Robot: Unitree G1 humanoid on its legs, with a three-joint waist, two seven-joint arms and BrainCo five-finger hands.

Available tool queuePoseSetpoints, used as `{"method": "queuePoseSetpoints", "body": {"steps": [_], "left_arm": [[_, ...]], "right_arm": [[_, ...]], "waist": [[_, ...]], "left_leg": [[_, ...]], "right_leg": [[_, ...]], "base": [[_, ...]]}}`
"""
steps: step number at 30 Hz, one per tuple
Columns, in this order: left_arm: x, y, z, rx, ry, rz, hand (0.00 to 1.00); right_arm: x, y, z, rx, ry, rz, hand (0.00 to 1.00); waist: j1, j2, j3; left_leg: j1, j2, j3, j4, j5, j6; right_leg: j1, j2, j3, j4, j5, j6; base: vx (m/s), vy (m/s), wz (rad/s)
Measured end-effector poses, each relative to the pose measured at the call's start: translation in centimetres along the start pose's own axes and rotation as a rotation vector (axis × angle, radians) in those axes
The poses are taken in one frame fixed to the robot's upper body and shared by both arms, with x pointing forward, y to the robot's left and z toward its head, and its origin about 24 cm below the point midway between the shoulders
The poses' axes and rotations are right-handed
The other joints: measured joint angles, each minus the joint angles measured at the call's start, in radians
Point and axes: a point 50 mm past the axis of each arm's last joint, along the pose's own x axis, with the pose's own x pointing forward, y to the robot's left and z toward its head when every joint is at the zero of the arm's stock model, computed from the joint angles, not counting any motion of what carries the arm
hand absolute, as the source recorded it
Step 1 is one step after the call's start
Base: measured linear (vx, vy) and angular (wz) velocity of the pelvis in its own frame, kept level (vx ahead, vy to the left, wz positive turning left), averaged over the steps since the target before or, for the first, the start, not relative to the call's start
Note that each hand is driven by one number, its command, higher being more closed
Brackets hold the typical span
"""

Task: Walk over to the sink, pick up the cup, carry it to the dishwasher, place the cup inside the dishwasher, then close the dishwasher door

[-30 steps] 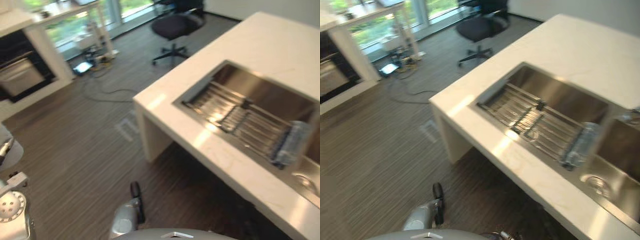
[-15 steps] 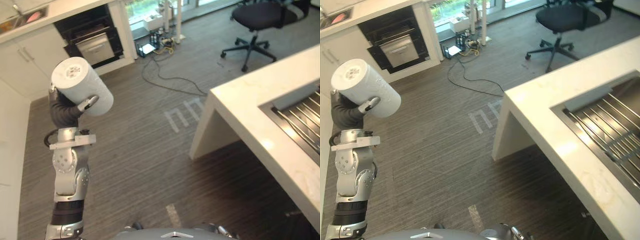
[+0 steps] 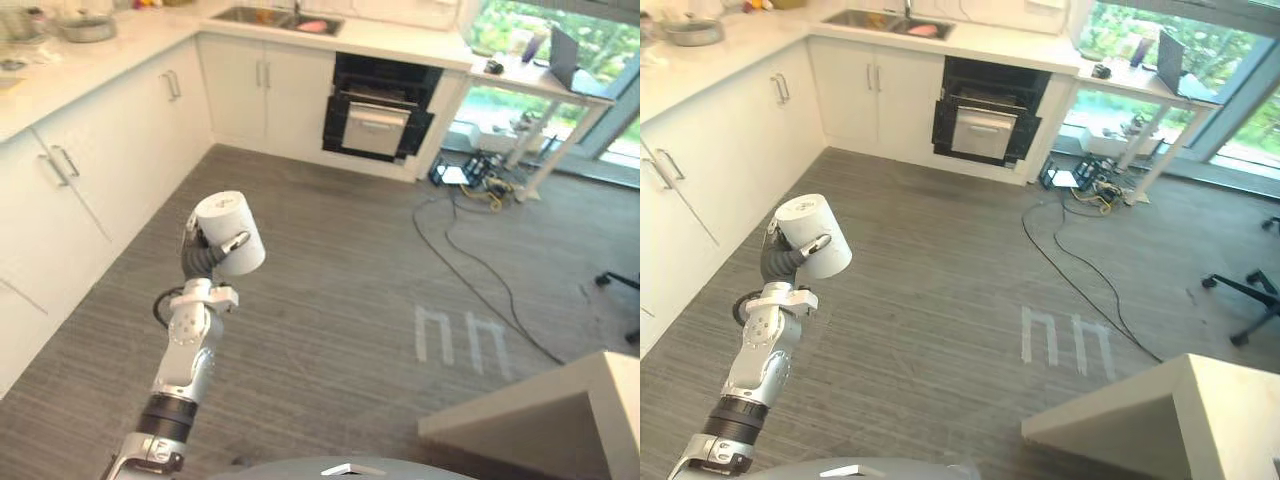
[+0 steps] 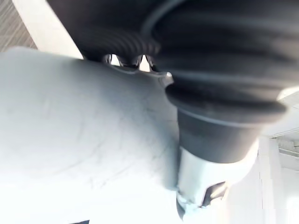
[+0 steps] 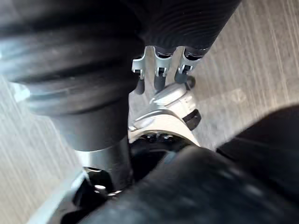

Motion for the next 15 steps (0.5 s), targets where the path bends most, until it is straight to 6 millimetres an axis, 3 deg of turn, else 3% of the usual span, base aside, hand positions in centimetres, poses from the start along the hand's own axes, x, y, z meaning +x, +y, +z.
{"method": "queuePoseSetpoints", "body": {"steps": [2, 4, 7, 14, 15], "left_arm": [[-0.4, -0.3, -0.4, 0.020, 0.019, 0.006, 1.00], [-0.5, -0.5, -0.6, 0.035, 0.024, 0.003, 1.00], [-0.4, -0.3, -0.3, 0.084, -0.001, 0.017, 1.00], [-0.3, 1.7, 0.9, 0.149, -0.058, 0.128, 1.00], [-0.2, 2.2, 1.6, 0.186, -0.082, 0.171, 1.00]], "right_arm": [[0.2, 0.0, 1.7, -0.063, -0.010, 0.019, 0.00], [0.3, 0.2, 1.6, -0.065, 0.011, 0.030, 0.00], [0.5, 0.9, 1.7, -0.026, 0.018, 0.056, 0.00], [0.6, 1.3, 1.4, -0.011, 0.061, 0.051, 0.00], [0.7, 1.3, 1.7, -0.029, 0.080, 0.051, 0.00]], "waist": [[-0.015, 0.035, 0.006], [-0.031, 0.044, 0.004], [-0.040, 0.037, 0.002], [-0.047, 0.026, 0.006], [-0.067, 0.033, 0.007]], "left_leg": [[-0.010, 0.035, -0.004, -0.018, 0.016, -0.017], [-0.001, 0.056, -0.001, -0.018, 0.018, -0.026], [-0.002, 0.080, 0.003, -0.018, 0.022, -0.039], [-0.005, 0.072, 0.043, -0.017, 0.029, -0.036], [-0.006, 0.063, 0.047, -0.024, 0.040, -0.033]], "right_leg": [[0.003, 0.036, -0.021, -0.025, 0.018, -0.020], [0.028, 0.059, -0.031, -0.047, 0.029, -0.030], [0.048, 0.087, -0.036, -0.092, 0.056, -0.043], [0.071, 0.085, 0.001, -0.193, 0.131, -0.036], [0.103, 0.081, -0.020, -0.280, 0.186, -0.033]], "base": [[-0.04, -0.172, 0.03], [0.00, -0.126, 0.08], [-0.02, -0.077, 0.00], [-0.05, 0.016, -0.16], [-0.03, 0.017, -0.07]]}}
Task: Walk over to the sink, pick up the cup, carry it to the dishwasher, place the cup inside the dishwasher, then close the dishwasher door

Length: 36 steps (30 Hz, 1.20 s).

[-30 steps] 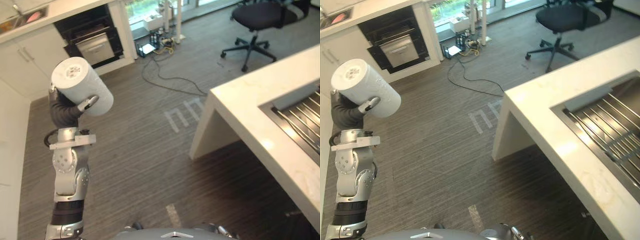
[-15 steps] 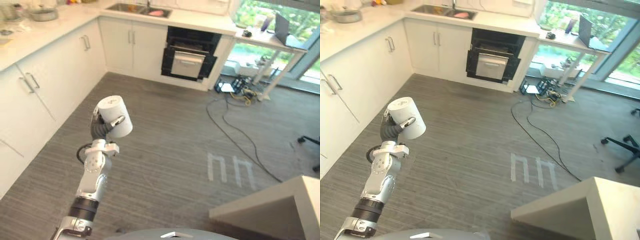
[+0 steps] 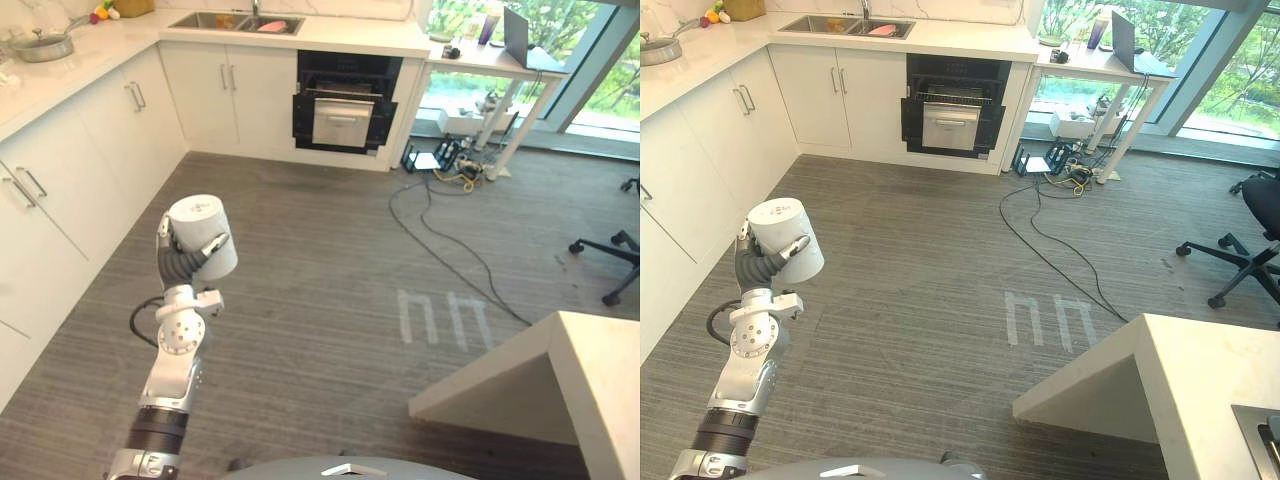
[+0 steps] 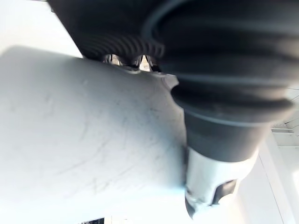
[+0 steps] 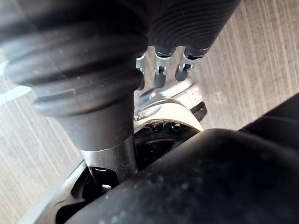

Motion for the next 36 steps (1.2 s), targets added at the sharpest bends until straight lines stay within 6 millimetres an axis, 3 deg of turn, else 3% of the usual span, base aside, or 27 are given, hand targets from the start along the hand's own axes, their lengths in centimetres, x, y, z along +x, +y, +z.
{"method": "queuePoseSetpoints", "body": {"steps": [6, 9, 11, 14, 20, 23, 25, 26, 27, 28, 29, 30, 31, 33, 34, 35, 36], "left_arm": [[-0.1, 0.0, -0.1, 0.000, 0.006, -0.002, 1.00], [-0.9, 0.5, -1.2, -0.029, 0.077, -0.020, 1.00], [-1.8, 1.0, -2.3, -0.078, 0.153, -0.034, 1.00], [-2.9, 1.0, -3.4, -0.158, 0.235, -0.063, 1.00], [-3.6, -0.3, -4.0, -0.300, 0.294, -0.100, 1.00], [-3.6, -0.5, -4.0, -0.312, 0.298, -0.109, 1.00], [-3.4, -0.7, -3.9, -0.313, 0.302, -0.125, 1.00], [-3.3, -1.0, -3.8, -0.313, 0.306, -0.144, 1.00], [-3.2, -1.2, -3.8, -0.315, 0.305, -0.159, 1.00], [-3.1, -1.2, -4.0, -0.308, 0.312, -0.165, 1.00], [-3.1, -1.2, -4.3, -0.295, 0.326, -0.169, 1.00], [-3.1, -1.2, -4.4, -0.280, 0.337, -0.181, 1.00], [-3.3, -1.7, -4.5, -0.271, 0.348, -0.210, 1.00], [-3.4, -1.7, -4.7, -0.267, 0.356, -0.211, 1.00], [-3.1, -2.0, -4.5, -0.269, 0.344, -0.220, 1.00], [-3.1, -2.1, -4.4, -0.270, 0.342, -0.223, 1.00], [-2.9, -2.5, -4.2, -0.273, 0.334, -0.239, 1.00]], "right_arm": [[0.0, -0.1, -0.1, 0.003, 0.004, 0.000, 0.00], [0.0, -0.3, -0.5, 0.028, 0.018, 0.006, 0.00], [0.0, -0.2, -0.5, 0.044, 0.013, 0.017, 0.00], [-0.1, -0.5, -0.2, 0.108, -0.024, 0.029, 0.00], [-0.3, -1.5, -0.3, 0.222, -0.067, -0.009, 0.00], [-0.4, -1.6, -0.6, 0.280, -0.093, -0.004, 0.00], [-0.4, -1.4, -1.0, 0.324, -0.111, -0.006, 0.00], [-0.3, -1.3, -1.6, 0.363, -0.116, -0.022, 0.00], [-0.4, -1.4, -2.0, 0.388, -0.126, -0.037, 0.00], [-0.3, -0.8, -2.0, 0.421, -0.162, -0.005, 0.00], [-0.2, -0.3, -2.0, 0.430, -0.179, 0.007, 0.00], [-0.1, 0.0, -2.1, 0.446, -0.194, 0.011, 0.00], [-0.1, 0.3, -2.3, 0.453, -0.200, 0.006, 0.00], [0.0, 0.4, -2.1, 0.446, -0.216, 0.000, 0.00], [0.0, 0.6, -1.5, 0.441, -0.247, 0.002, 0.00], [0.0, 0.6, -1.5, 0.441, -0.249, 0.001, 0.00], [0.0, 0.5, -1.2, 0.450, -0.259, -0.016, 0.00]], "waist": [[0.001, 0.000, 0.001], [0.004, 0.003, 0.004], [0.017, 0.007, 0.030], [0.036, 0.032, 0.054], [0.027, 0.065, 0.057], [0.028, 0.065, 0.049], [0.028, 0.037, 0.039], [0.030, 0.021, 0.029], [0.031, 0.024, 0.017], [0.028, -0.006, 0.030], [0.021, -0.010, 0.031], [0.016, -0.005, 0.035], [0.012, -0.023, 0.045], [0.014, -0.027, 0.046], [0.005, -0.022, 0.047], [0.003, -0.022, 0.046], [-0.004, -0.010, 0.055]], "left_leg": [[-0.003, 0.000, -0.001, 0.006, 0.000, 0.000], [0.002, 0.000, 0.000, 0.007, 0.000, 0.001], [0.001, 0.000, 0.009, 0.070, -0.036, 0.006], [-0.008, 0.006, 0.060, 0.147, -0.075, 0.016], [-0.040, 0.022, 0.168, 0.212, -0.114, 0.045], [-0.071, 0.019, 0.182, 0.285, -0.159, 0.055], [-0.072, -0.011, 0.188, 0.311, -0.180, 0.061], [-0.071, -0.035, 0.190, 0.330, -0.206, 0.073], [-0.067, -0.051, 0.185, 0.329, -0.220, 0.077], [-0.042, -0.076, 0.165, 0.333, -0.236, 0.092], [-0.026, -0.085, 0.146, 0.328, -0.238, 0.095], [-0.004, -0.091, 0.129, 0.318, -0.239, 0.097], [0.040, -0.101, 0.091, 0.299, -0.247, 0.110], [0.079, -0.089, 0.057, 0.286, -0.263, 0.119], [0.090, -0.077, 0.032, 0.258, -0.271, 0.116], [0.092, -0.076, 0.027, 0.252, -0.272, 0.115], [0.111, -0.066, 0.009, 0.231, -0.279, 0.108]], "right_leg": [[0.001, 0.006, 0.000, -0.005, 0.001, -0.001], [0.004, 0.008, 0.003, -0.001, 0.005, -0.003], [0.027, 0.007, 0.014, 0.000, 0.006, -0.004], [0.054, 0.002, 0.025, -0.007, 0.005, -0.009], [0.056, -0.028, -0.053, 0.007, -0.013, -0.001], [-0.005, -0.065, -0.054, 0.142, -0.090, 0.016], [-0.036, -0.114, -0.075, 0.246, -0.155, 0.028], [-0.030, -0.162, -0.104, 0.295, -0.185, 0.035], [-0.043, -0.195, -0.122, 0.391, -0.213, 0.023], [-0.171, -0.260, -0.115, 0.716, -0.178, -0.048], [-0.207, -0.269, -0.091, 0.811, -0.131, -0.093], [-0.235, -0.276, -0.064, 0.890, -0.074, -0.115], [-0.290, -0.270, 0.003, 1.019, 0.003, -0.104], [-0.346, -0.203, 0.034, 1.096, -0.106, -0.084], [-0.401, -0.111, 0.033, 0.962, -0.171, -0.059], [-0.410, -0.096, 0.032, 0.919, -0.175, -0.055], [-0.423, -0.037, 0.025, 0.729, -0.170, -0.046]], "base": [[0.00, 0.000, 0.00], [0.00, 0.001, -0.02], [-0.02, 0.013, -0.12], [-0.08, 0.028, -0.13], [-0.05, 0.020, 0.11], [0.03, 0.086, 0.09], [0.10, 0.147, 0.32], [0.17, 0.169, 0.48], [0.21, 0.193, 0.65], [0.15, 0.161, 0.63], [0.09, 0.146, 0.66], [0.13, 0.140, 0.67], [0.22, 0.111, 0.66], [0.28, 0.043, 0.57], [0.28, -0.030, 0.43], [0.40, -0.082, 0.49], [0.41, -0.134, 0.36]]}}
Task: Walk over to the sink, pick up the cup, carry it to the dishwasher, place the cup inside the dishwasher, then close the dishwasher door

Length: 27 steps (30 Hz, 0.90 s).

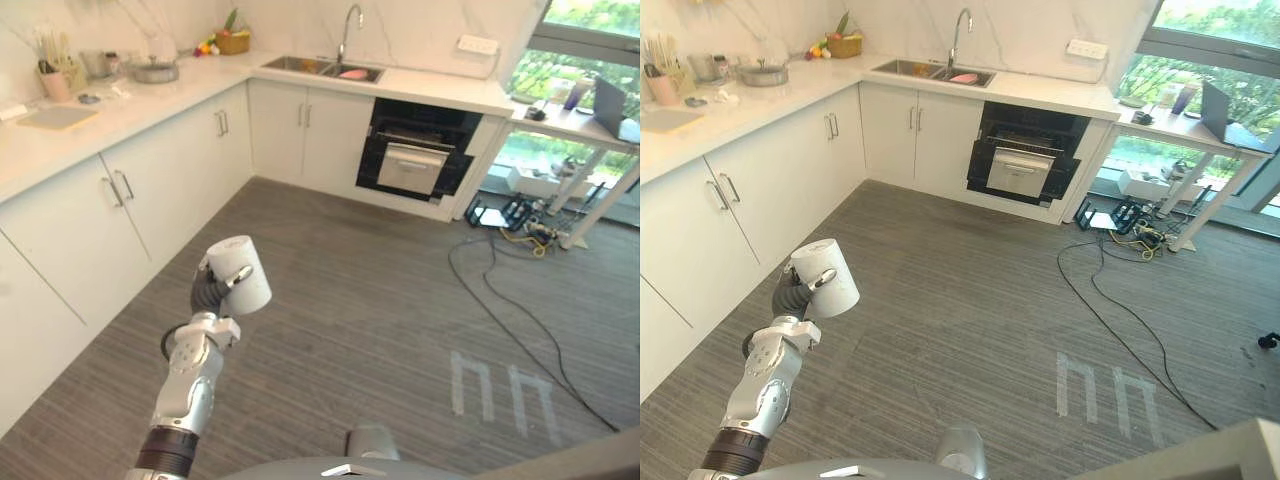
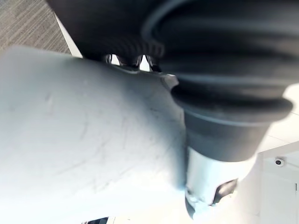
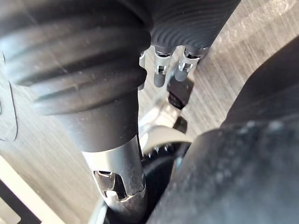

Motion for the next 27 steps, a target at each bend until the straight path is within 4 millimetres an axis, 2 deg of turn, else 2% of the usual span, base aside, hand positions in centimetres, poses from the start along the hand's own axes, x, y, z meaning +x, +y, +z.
{"method": "queuePoseSetpoints", "body": {"steps": [1, 2, 3, 4, 5, 6, 7, 9, 10, 11, 12, 13, 14, 15, 16, 17, 18, 19, 20, 21, 22, 23, 24, 25, 26, 27], "left_arm": [[0.2, -0.7, 0.1, 0.001, -0.002, -0.028, 1.00], [0.3, -1.1, 0.2, 0.000, -0.007, -0.047, 1.00], [0.2, -1.4, 0.5, -0.003, -0.018, -0.063, 1.00], [0.2, -1.9, 0.9, -0.016, -0.039, -0.083, 1.00], [0.2, -2.6, 1.0, -0.048, -0.043, -0.094, 1.00], [0.1, -3.5, 1.1, -0.073, -0.049, -0.114, 1.00], [0.1, -3.9, 1.4, -0.079, -0.061, -0.136, 1.00], [0.0, -4.9, 1.5, -0.089, -0.068, -0.179, 1.00], [-0.1, -5.1, 1.3, -0.092, -0.062, -0.185, 1.00], [-0.3, -5.7, 1.2, -0.102, -0.061, -0.207, 1.00], [-0.5, -6.1, 1.3, -0.120, -0.079, -0.212, 1.00], [-0.6, -6.2, 1.4, -0.125, -0.090, -0.214, 1.00], [-0.8, -6.2, 1.8, -0.125, -0.113, -0.223, 1.00], [-1.0, -5.9, 2.2, -0.129, -0.134, -0.222, 1.00], [-1.1, -5.5, 2.4, -0.130, -0.145, -0.214, 1.00], [-1.1, -5.0, 2.7, -0.128, -0.165, -0.197, 1.00], [-1.1, -4.3, 2.9, -0.110, -0.179, -0.187, 1.00], [-1.0, -4.0, 3.1, -0.098, -0.187, -0.183, 1.00], [-1.0, -3.6, 3.3, -0.080, -0.199, -0.178, 1.00], [-1.1, -3.5, 3.3, -0.078, -0.203, -0.176, 1.00], [-1.1, -3.6, 3.6, -0.078, -0.217, -0.176, 1.00], [-1.1, -3.7, 3.7, -0.081, -0.220, -0.171, 1.00], [-1.1, -3.6, 3.5, -0.080, -0.215, -0.164, 1.00], [-1.0, -2.7, 2.8, -0.058, -0.181, -0.127, 1.00], [-0.9, -2.3, 2.9, -0.048, -0.183, -0.114, 1.00], [-0.9, -1.9, 3.2, -0.038, -0.192, -0.100, 1.00]], "right_arm": [[0.0, -0.2, 0.3, 0.008, -0.015, -0.034, 0.00], [0.0, -0.3, 0.5, 0.008, -0.022, -0.049, 0.00], [0.0, -0.2, 0.7, 0.002, -0.028, -0.049, 0.00], [0.1, 0.1, 1.2, -0.009, -0.047, -0.043, 0.00], [0.0, -0.2, 2.0, -0.020, -0.070, -0.049, 0.00], [0.0, -0.3, 3.2, -0.043, -0.101, -0.050, 0.00], [0.1, 0.0, 3.8, -0.052, -0.116, -0.043, 0.00], [0.5, 1.4, 4.3, -0.034, -0.153, -0.009, 0.00], [0.5, 1.5, 4.4, -0.028, -0.164, -0.006, 0.00], [0.4, 1.5, 4.2, -0.021, -0.171, -0.005, 0.00], [0.3, 1.3, 4.2, -0.031, -0.184, -0.004, 0.00], [0.2, 1.3, 4.3, -0.040, -0.196, 0.000, 0.00], [0.1, 1.7, 4.7, -0.071, -0.233, 0.022, 0.00], [0.0, 2.0, 4.9, -0.090, -0.262, 0.034, 0.00], [0.0, 2.4, 5.2, -0.102, -0.281, 0.050, 0.00], [0.1, 3.4, 6.1, -0.104, -0.320, 0.084, 0.00], [0.3, 4.9, 7.3, -0.096, -0.362, 0.134, 0.00], [0.4, 5.8, 8.0, -0.104, -0.381, 0.161, 0.00], [0.8, 7.9, 8.8, -0.104, -0.399, 0.219, 0.00], [0.9, 8.7, 9.2, -0.111, -0.411, 0.241, 0.00], [0.8, 9.8, 10.4, -0.130, -0.446, 0.269, 0.00], [0.8, 11.0, 11.5, -0.155, -0.473, 0.291, 0.00], [0.8, 11.1, 11.6, -0.160, -0.474, 0.287, 0.00], [1.0, 11.3, 11.0, -0.151, -0.454, 0.285, 0.00], [1.0, 11.3, 10.7, -0.147, -0.446, 0.283, 0.00], [1.1, 11.3, 10.4, -0.140, -0.434, 0.280, 0.00]], "waist": [[-0.002, 0.016, 0.012], [0.001, 0.022, 0.017], [0.003, 0.021, 0.019], [0.000, 0.016, 0.027], [-0.009, 0.056, 0.035], [-0.012, 0.102, 0.020], [-0.011, 0.117, 0.015], [-0.016, 0.109, 0.016], [-0.017, 0.099, 0.019], [-0.016, 0.100, 0.022], [-0.009, 0.106, 0.020], [-0.005, 0.110, 0.019], [0.005, 0.113, 0.020], [0.010, 0.112, 0.021], [0.014, 0.110, 0.021], [0.034, 0.102, 0.018], [0.054, 0.094, 0.016], [0.059, 0.085, 0.016], [0.065, 0.061, 0.015], [0.068, 0.056, 0.008], [0.078, 0.069, 0.002], [0.081, 0.081, 0.001], [0.084, 0.085, 0.002], [0.092, 0.052, -0.012], [0.092, 0.038, -0.017], [0.089, 0.023, -0.017]], "left_leg": [[0.028, 0.012, -0.004, -0.022, -0.012, -0.013], [0.052, 0.014, -0.005, -0.037, -0.027, -0.021], [0.066, 0.011, -0.004, -0.046, -0.040, -0.030], [0.118, 0.008, -0.010, -0.050, -0.080, -0.044], [0.165, 0.044, -0.011, -0.055, -0.128, -0.027], [0.174, 0.072, -0.011, -0.049, -0.144, -0.007], [0.169, 0.078, -0.007, -0.024, -0.134, -0.008], [0.145, 0.086, -0.031, 0.145, -0.056, -0.031], [0.130, 0.093, -0.034, 0.215, -0.033, -0.056], [0.059, 0.118, -0.047, 0.428, 0.037, -0.139], [-0.029, 0.141, -0.070, 0.659, 0.148, -0.195], [-0.075, 0.156, -0.063, 0.769, 0.164, -0.186], [-0.160, 0.193, -0.030, 0.941, 0.147, -0.149], [-0.238, 0.220, 0.009, 1.032, 0.107, -0.088], [-0.275, 0.224, 0.033, 1.040, 0.080, -0.055], [-0.340, 0.219, 0.086, 0.984, 0.024, -0.022], [-0.386, 0.202, 0.135, 0.824, -0.018, -0.002], [-0.403, 0.181, 0.148, 0.710, -0.027, 0.000], [-0.413, 0.121, 0.141, 0.407, 0.003, -0.010], [-0.418, 0.096, 0.120, 0.244, 0.049, -0.025], [-0.469, 0.082, 0.056, 0.058, 0.112, -0.062], [-0.516, 0.089, 0.011, 0.017, 0.137, -0.108], [-0.518, 0.089, 0.001, -0.002, 0.153, -0.117], [-0.485, 0.057, -0.002, 0.072, 0.300, -0.083], [-0.485, 0.043, -0.004, 0.107, 0.299, -0.064], [-0.485, 0.027, -0.002, 0.147, 0.274, -0.024]], "right_leg": [[0.004, 0.048, -0.009, -0.218, 0.046, 0.007], [0.009, 0.065, -0.028, -0.354, 0.099, 0.016], [0.013, 0.068, -0.039, -0.426, 0.128, 0.017], [0.025, 0.068, -0.052, -0.474, 0.184, -0.001], [0.023, 0.089, -0.077, -0.387, 0.233, -0.011], [-0.004, 0.111, -0.093, -0.306, 0.167, -0.033], [-0.022, 0.113, -0.098, -0.255, 0.121, -0.035], [0.007, 0.098, -0.111, -0.144, 0.000, -0.061], [0.030, 0.098, -0.118, -0.135, -0.029, -0.064], [0.087, 0.108, -0.128, -0.132, -0.080, -0.070], [0.139, 0.126, -0.129, -0.135, -0.121, -0.071], [0.167, 0.138, -0.129, -0.140, -0.137, -0.075], [0.226, 0.161, -0.129, -0.157, -0.164, -0.089], [0.290, 0.180, -0.121, -0.193, -0.178, -0.106], [0.320, 0.187, -0.107, -0.214, -0.180, -0.114], [0.367, 0.189, -0.074, -0.257, -0.175, -0.130], [0.414, 0.180, -0.041, -0.318, -0.165, -0.132], [0.432, 0.172, -0.021, -0.346, -0.157, -0.128], [0.462, 0.141, 0.012, -0.386, -0.149, -0.112], [0.474, 0.132, 0.033, -0.406, -0.143, -0.098], [0.492, 0.134, 0.068, -0.446, -0.147, -0.074], [0.522, 0.135, 0.104, -0.465, -0.161, -0.048], [0.545, 0.132, 0.125, -0.468, -0.167, -0.035], [0.604, 0.087, 0.203, -0.456, -0.178, -0.014], [0.601, 0.071, 0.225, -0.433, -0.175, -0.018], [0.595, 0.053, 0.240, -0.400, -0.169, -0.017]], "base": [[0.56, -0.192, 0.36], [0.49, -0.189, 0.21], [0.42, -0.170, 0.16], [0.57, -0.218, 0.23], [0.58, -0.205, 0.29], [0.57, -0.185, 0.22], [0.48, -0.210, 0.14], [0.57, -0.323, 0.19], [0.51, -0.294, 0.30], [0.50, -0.222, 0.21], [0.48, -0.182, 0.14], [0.45, -0.107, -0.04], [0.44, -0.078, -0.10], [0.43, -0.067, -0.15], [0.42, -0.037, -0.38], [0.42, 0.007, -0.70], [0.44, 0.036, -0.83], [0.47, 0.096, -0.91], [0.39, 0.113, -0.73], [0.50, 0.180, -0.89], [0.54, 0.246, -0.85], [0.69, 0.369, -0.86], [0.88, 0.491, -1.06], [0.77, 0.450, -0.91], [0.64, 0.367, -0.89], [0.64, 0.365, -0.46]]}}
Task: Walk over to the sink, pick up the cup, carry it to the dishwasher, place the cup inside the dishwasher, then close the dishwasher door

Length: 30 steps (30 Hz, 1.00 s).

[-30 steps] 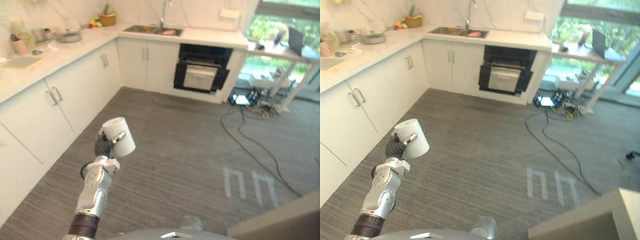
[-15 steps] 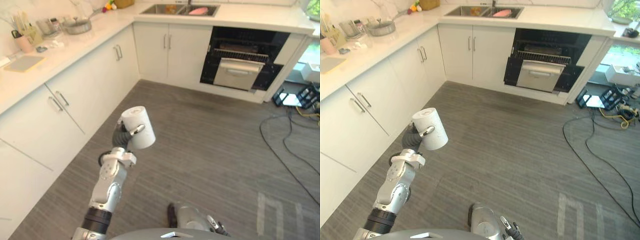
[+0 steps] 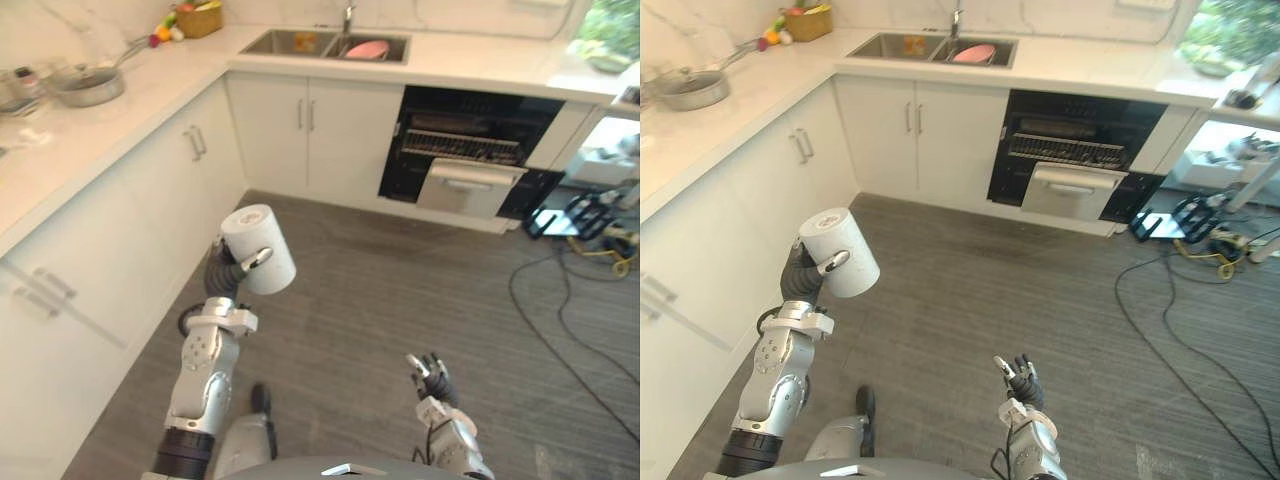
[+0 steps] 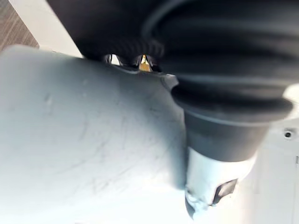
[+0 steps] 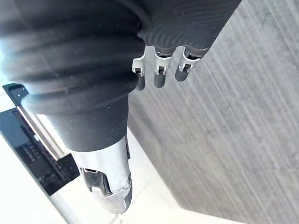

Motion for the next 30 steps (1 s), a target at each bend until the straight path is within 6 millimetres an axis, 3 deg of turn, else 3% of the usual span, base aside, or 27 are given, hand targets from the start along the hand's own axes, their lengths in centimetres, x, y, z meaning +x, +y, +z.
{"method": "queuePoseSetpoints", "body": {"steps": [1, 2, 4, 5, 6, 7, 8, 9, 10, 11, 12, 13, 14, 16, 17, 18, 20, 22, 24, 25, 26, 27, 28, 30], "left_arm": [[0.3, 0.6, 0.3, 0.017, -0.011, 0.019, 1.00], [0.4, 0.7, 0.3, 0.021, -0.008, 0.020, 1.00], [0.5, 0.5, 0.3, 0.021, -0.012, 0.018, 1.00], [0.6, 0.3, 0.5, 0.039, -0.024, 0.010, 1.00], [0.7, 0.3, 0.6, 0.050, -0.029, 0.007, 1.00], [0.7, 0.2, 0.5, 0.072, -0.030, 0.013, 1.00], [0.6, 0.2, 0.4, 0.089, -0.027, 0.020, 1.00], [0.5, 0.3, 0.4, 0.106, -0.031, 0.023, 1.00], [0.5, 0.3, 0.5, 0.107, -0.041, 0.024, 1.00], [0.6, 0.4, 0.8, 0.113, -0.057, 0.017, 1.00], [0.6, 0.4, 0.8, 0.113, -0.066, 0.012, 1.00], [0.6, 0.4, 0.9, 0.113, -0.069, 0.010, 1.00], [0.5, 0.3, 0.8, 0.113, -0.070, 0.004, 1.00], [0.1, 0.4, 0.5, 0.113, -0.056, 0.009, 1.00], [-0.5, 0.4, 0.0, 0.105, -0.042, 0.016, 1.00], [-0.9, 0.3, -0.3, 0.096, -0.030, 0.019, 1.00], [-1.0, -0.8, -0.8, 0.058, -0.022, 0.005, 1.00], [-1.1, -1.4, -1.1, 0.057, -0.016, -0.010, 1.00], [-1.3, -1.5, -1.2, 0.055, -0.012, -0.011, 1.00], [-1.5, -1.6, -1.1, 0.043, -0.014, -0.002, 1.00], [-1.7, -1.6, -0.9, 0.038, -0.025, -0.001, 1.00], [-1.9, -1.7, -0.7, 0.030, -0.033, 0.004, 1.00], [-2.1, -1.9, -0.5, 0.014, -0.043, 0.011, 1.00], [-2.2, -1.6, -0.7, 0.021, -0.033, 0.017, 1.00]], "right_arm": [[0.1, -0.1, -0.3, 0.004, 0.028, -0.009, 0.00], [-0.2, -0.7, -0.7, 0.009, 0.049, -0.032, 0.00], [-0.6, -1.4, -1.1, 0.017, 0.068, -0.061, 0.00], [-1.0, -1.6, -1.8, 0.022, 0.096, -0.069, 0.00], [-1.2, -1.6, -2.2, 0.017, 0.109, -0.070, 0.00], [-1.3, -1.3, -2.7, -0.010, 0.126, -0.060, 0.00], [-1.6, -1.3, -3.2, -0.030, 0.139, -0.056, 0.00], [-1.8, -1.1, -3.6, -0.042, 0.152, -0.046, 0.00], [-1.8, -1.1, -3.3, -0.051, 0.136, -0.038, 0.00], [-1.8, -0.7, -2.8, -0.049, 0.109, -0.018, 0.00], [-1.9, -0.6, -2.8, -0.048, 0.102, -0.011, 0.00], [-2.1, -0.6, -2.9, -0.049, 0.106, -0.009, 0.00], [-2.7, -0.8, -3.4, -0.048, 0.112, -0.012, 0.00], [-3.5, -1.4, -4.0, -0.059, 0.130, -0.024, 0.00], [-4.2, -1.9, -4.5, -0.062, 0.143, -0.038, 0.00], [-4.4, -1.9, -4.4, -0.077, 0.139, -0.034, 0.00], [-3.9, -1.8, -3.2, -0.107, 0.100, -0.009, 0.00], [-3.2, -0.6, -2.4, -0.118, 0.072, 0.039, 0.00], [-3.0, 0.2, -2.0, -0.119, 0.052, 0.071, 0.00], [-2.8, 0.9, -1.7, -0.121, 0.042, 0.099, 0.00], [-2.8, 1.2, -1.6, -0.127, 0.038, 0.118, 0.00], [-2.8, 1.3, -1.5, -0.136, 0.035, 0.127, 0.00], [-2.8, 1.6, -1.1, -0.160, 0.023, 0.143, 0.00], [-2.8, 1.2, -1.0, -0.176, 0.028, 0.139, 0.00]], "waist": [[-0.016, -0.033, -0.004], [-0.019, -0.044, -0.008], [-0.022, -0.047, -0.010], [-0.030, -0.042, -0.003], [-0.033, -0.042, 0.006], [-0.039, -0.028, 0.018], [-0.045, -0.012, 0.027], [-0.052, 0.002, 0.029], [-0.058, 0.005, 0.030], [-0.072, 0.017, 0.035], [-0.078, 0.026, 0.037], [-0.083, 0.022, 0.040], [-0.088, 0.001, 0.041], [-0.095, -0.025, 0.040], [-0.098, -0.045, 0.022], [-0.093, -0.034, 0.015], [-0.091, 0.035, 0.012], [-0.088, 0.027, 0.013], [-0.081, 0.027, 0.016], [-0.064, 0.032, 0.019], [-0.056, 0.037, 0.018], [-0.054, 0.039, 0.018], [-0.053, 0.064, 0.012], [-0.051, 0.069, 0.012]], "left_leg": [[0.023, -0.034, 0.033, 0.061, -0.064, 0.037], [0.058, -0.053, 0.063, 0.069, -0.097, 0.052], [0.130, -0.087, 0.095, 0.048, -0.132, 0.084], [0.223, -0.113, 0.120, -0.012, -0.155, 0.100], [0.265, -0.124, 0.125, -0.038, -0.159, 0.105], [0.352, -0.130, 0.138, -0.094, -0.168, 0.106], [0.412, -0.124, 0.145, -0.132, -0.176, 0.106], [0.463, -0.112, 0.163, -0.176, -0.191, 0.105], [0.473, -0.105, 0.171, -0.182, -0.204, 0.105], [0.479, -0.079, 0.189, -0.182, -0.234, 0.097], [0.485, -0.062, 0.196, -0.181, -0.249, 0.086], [0.492, -0.053, 0.198, -0.183, -0.258, 0.077], [0.525, -0.047, 0.201, -0.206, -0.267, 0.051], [0.576, -0.055, 0.201, -0.209, -0.299, 0.018], [0.614, -0.068, 0.194, -0.211, -0.329, -0.005], [0.642, -0.054, 0.195, -0.209, -0.362, -0.029], [0.633, -0.005, 0.199, -0.201, -0.363, -0.039], [0.634, 0.005, 0.200, -0.157, -0.287, -0.038], [0.630, 0.020, 0.205, -0.063, -0.264, -0.050], [0.561, 0.065, 0.203, 0.180, -0.221, -0.099], [0.493, 0.100, 0.182, 0.357, -0.157, -0.145], [0.437, 0.127, 0.160, 0.470, -0.133, -0.174], [0.315, 0.188, 0.152, 0.673, -0.172, -0.176], [0.255, 0.219, 0.193, 0.688, -0.242, -0.115]], "right_leg": [[-0.012, -0.049, 0.005, 0.094, 0.031, 0.007], [-0.026, -0.073, 0.002, 0.167, 0.064, 0.017], [-0.084, -0.112, -0.043, 0.344, 0.162, 0.045], [-0.174, -0.167, -0.096, 0.567, 0.277, 0.067], [-0.212, -0.189, -0.131, 0.662, 0.265, 0.048], [-0.277, -0.218, -0.214, 0.800, 0.213, -0.017], [-0.317, -0.216, -0.267, 0.840, 0.174, -0.039], [-0.383, -0.188, -0.319, 0.824, 0.108, -0.042], [-0.424, -0.165, -0.335, 0.784, 0.080, -0.038], [-0.499, -0.100, -0.387, 0.582, 0.057, -0.027], [-0.535, -0.062, -0.415, 0.414, 0.079, -0.017], [-0.547, -0.039, -0.426, 0.294, 0.118, -0.010], [-0.557, -0.005, -0.428, 0.020, 0.237, 0.021], [-0.556, -0.007, -0.428, -0.057, 0.320, 0.022], [-0.539, -0.021, -0.424, -0.058, 0.358, -0.023], [-0.542, -0.016, -0.442, -0.029, 0.466, -0.102], [-0.559, 0.026, -0.463, 0.004, 0.401, -0.106], [-0.542, 0.030, -0.463, 0.035, 0.345, -0.102], [-0.503, 0.046, -0.455, 0.029, 0.311, -0.104], [-0.432, 0.060, -0.450, -0.003, 0.283, -0.103], [-0.394, 0.071, -0.445, -0.029, 0.278, -0.104], [-0.373, 0.081, -0.440, -0.047, 0.276, -0.104], [-0.319, 0.103, -0.433, -0.086, 0.270, -0.107], [-0.257, 0.105, -0.427, -0.126, 0.265, -0.103]], "base": [[0.65, 0.346, -0.39], [0.76, 0.389, -0.34], [0.54, 0.264, -0.36], [0.44, 0.222, -0.36], [0.48, 0.242, -0.45], [0.38, 0.179, -0.39], [0.39, 0.162, -0.51], [0.29, 0.095, -0.44], [0.24, 0.038, -0.47], [0.22, 0.004, -0.39], [0.23, -0.020, -0.31], [0.37, -0.071, -0.12], [0.37, -0.096, 0.03], [0.40, -0.130, 0.09], [0.69, -0.220, 0.04], [0.70, -0.217, 0.00], [0.52, -0.181, 0.00], [0.50, -0.241, -0.04], [0.31, -0.144, -0.26], [0.34, -0.095, -0.43], [0.34, -0.054, -0.37], [0.33, 0.010, -0.14], [0.32, 0.027, -0.07], [0.27, 0.030, -0.11]]}}
